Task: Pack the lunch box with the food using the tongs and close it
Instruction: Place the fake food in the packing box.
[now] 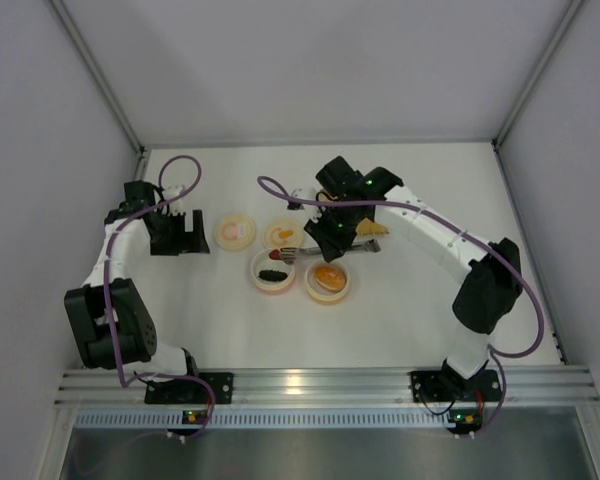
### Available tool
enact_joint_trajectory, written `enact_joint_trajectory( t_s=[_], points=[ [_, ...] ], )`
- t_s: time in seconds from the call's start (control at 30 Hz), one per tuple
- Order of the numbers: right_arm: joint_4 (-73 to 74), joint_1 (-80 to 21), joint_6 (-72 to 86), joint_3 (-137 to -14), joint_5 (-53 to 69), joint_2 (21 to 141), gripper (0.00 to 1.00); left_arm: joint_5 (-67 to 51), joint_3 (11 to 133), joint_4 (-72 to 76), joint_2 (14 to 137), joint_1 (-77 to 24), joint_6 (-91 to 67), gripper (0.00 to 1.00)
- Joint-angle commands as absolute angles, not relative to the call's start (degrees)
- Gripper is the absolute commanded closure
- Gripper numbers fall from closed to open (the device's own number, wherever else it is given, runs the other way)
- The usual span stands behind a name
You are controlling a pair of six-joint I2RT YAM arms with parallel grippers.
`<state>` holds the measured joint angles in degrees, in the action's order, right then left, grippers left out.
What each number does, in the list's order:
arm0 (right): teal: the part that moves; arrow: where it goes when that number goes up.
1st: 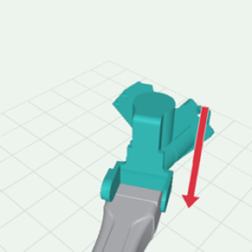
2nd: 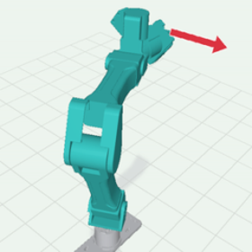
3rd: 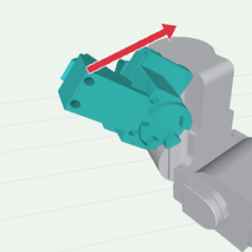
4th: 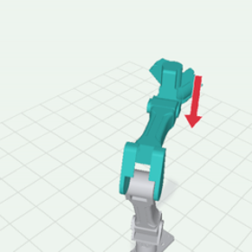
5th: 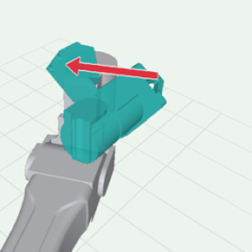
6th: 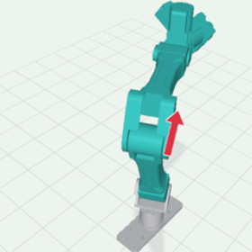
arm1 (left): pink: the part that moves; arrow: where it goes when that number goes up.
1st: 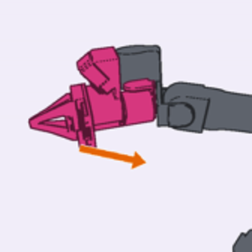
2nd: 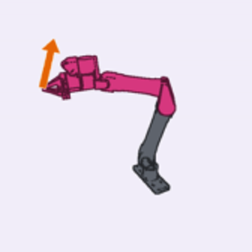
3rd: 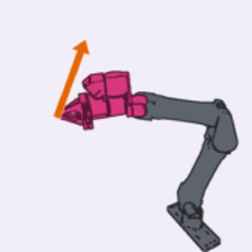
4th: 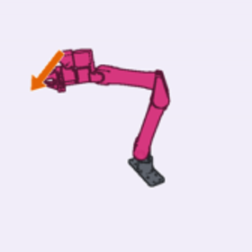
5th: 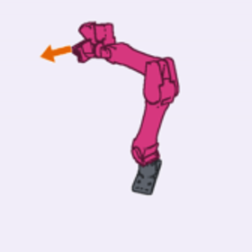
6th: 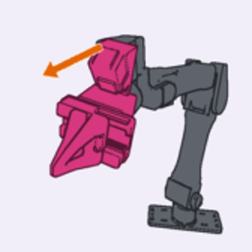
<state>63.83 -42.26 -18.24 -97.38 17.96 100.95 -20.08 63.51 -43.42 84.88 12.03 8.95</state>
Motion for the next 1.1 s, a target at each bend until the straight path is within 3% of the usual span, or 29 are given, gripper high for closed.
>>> enact_joint_trajectory(
  t_s=[0.0,0.5,0.67,1.07],
  points=[
    [59.9,-43.7,-16.0,-101.2,16.3,103.0,1.00,-21.0,63.3,-41.5,83.1,12.4,8.8,0.02],
    [60.6,-45.6,-15.5,-104.2,15.2,107.4,1.00,-21.0,62.6,-40.7,83.5,12.3,9.0,0.02],
    [61.2,-46.1,-15.7,-105.3,15.2,108.4,0.88,-21.0,62.8,-40.6,83.6,12.3,8.9,0.02],
    [63.3,-46.6,-16.6,-105.6,16.5,107.6,0.72,-20.4,63.4,-41.0,83.4,12.3,9.3,0.02]
  ],
)
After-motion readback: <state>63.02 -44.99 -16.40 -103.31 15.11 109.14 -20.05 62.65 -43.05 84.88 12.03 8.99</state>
